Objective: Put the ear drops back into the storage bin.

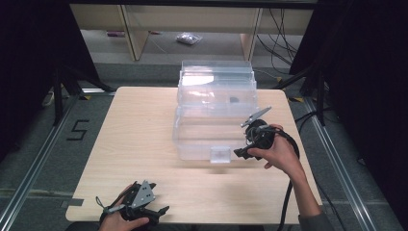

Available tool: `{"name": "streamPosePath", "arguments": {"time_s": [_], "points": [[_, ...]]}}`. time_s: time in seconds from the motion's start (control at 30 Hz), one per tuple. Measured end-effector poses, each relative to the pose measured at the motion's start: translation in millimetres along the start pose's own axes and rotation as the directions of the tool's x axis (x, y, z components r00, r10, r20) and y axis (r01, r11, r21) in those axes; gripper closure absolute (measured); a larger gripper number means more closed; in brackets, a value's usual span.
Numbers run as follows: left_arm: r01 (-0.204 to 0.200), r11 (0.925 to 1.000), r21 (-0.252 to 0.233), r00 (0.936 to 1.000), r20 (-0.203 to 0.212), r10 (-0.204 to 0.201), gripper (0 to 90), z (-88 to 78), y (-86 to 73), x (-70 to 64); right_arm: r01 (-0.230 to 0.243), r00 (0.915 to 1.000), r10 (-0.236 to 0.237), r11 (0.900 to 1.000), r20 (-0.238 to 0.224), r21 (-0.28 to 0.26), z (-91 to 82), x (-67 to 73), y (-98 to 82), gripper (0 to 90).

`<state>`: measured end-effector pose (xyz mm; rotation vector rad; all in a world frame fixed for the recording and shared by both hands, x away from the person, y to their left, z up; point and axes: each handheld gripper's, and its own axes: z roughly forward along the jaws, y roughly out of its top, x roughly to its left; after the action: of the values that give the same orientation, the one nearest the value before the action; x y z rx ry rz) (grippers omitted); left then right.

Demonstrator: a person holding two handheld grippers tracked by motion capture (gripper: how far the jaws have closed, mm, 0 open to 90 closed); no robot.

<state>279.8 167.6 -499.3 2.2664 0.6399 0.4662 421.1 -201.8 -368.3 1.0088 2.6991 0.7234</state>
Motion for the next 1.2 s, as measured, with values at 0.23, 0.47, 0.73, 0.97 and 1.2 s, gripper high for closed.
{"name": "streamPosePath", "arguments": {"time_s": [0.23, 0.47, 0.73, 0.97, 1.2], "points": [[0.002, 1.0000, -0.002, 1.0000, 0.003, -0.002, 15.0, -0.2, -0.2, -0.3, -0.016, 0.9999, 0.016, 1.000, 0.002, -0.001, 1.2, 7.6, -5.7, 25.9], [0.007, 0.9999, -0.016, 1.0000, 0.000, -0.007, 15.0, 0.6, -0.2, -0.3, 0.023, 0.9997, -0.023, 0.999, -0.013, -0.027, 4.6, 9.7, -14.2, 24.8], [0.003, 1.0000, -0.003, 1.0000, -0.001, -0.003, 15.0, 0.6, -0.2, -0.4, 0.020, 0.9992, -0.022, 0.998, -0.033, -0.054, 8.6, 16.4, -23.0, 21.7], [0.007, 0.9999, -0.015, 1.0000, 0.006, -0.006, 15.0, 0.4, 0.0, -0.1, 0.042, 0.9987, -0.044, 0.997, -0.025, -0.069, 11.8, 22.4, -26.7, 20.4], [0.005, 0.9999, -0.009, 1.0000, 0.001, -0.005, 15.0, -0.4, 0.2, -0.6, 0.062, 0.9969, -0.067, 0.991, -0.041, -0.120, 15.0, 27.8, -32.8, 19.6]]}}
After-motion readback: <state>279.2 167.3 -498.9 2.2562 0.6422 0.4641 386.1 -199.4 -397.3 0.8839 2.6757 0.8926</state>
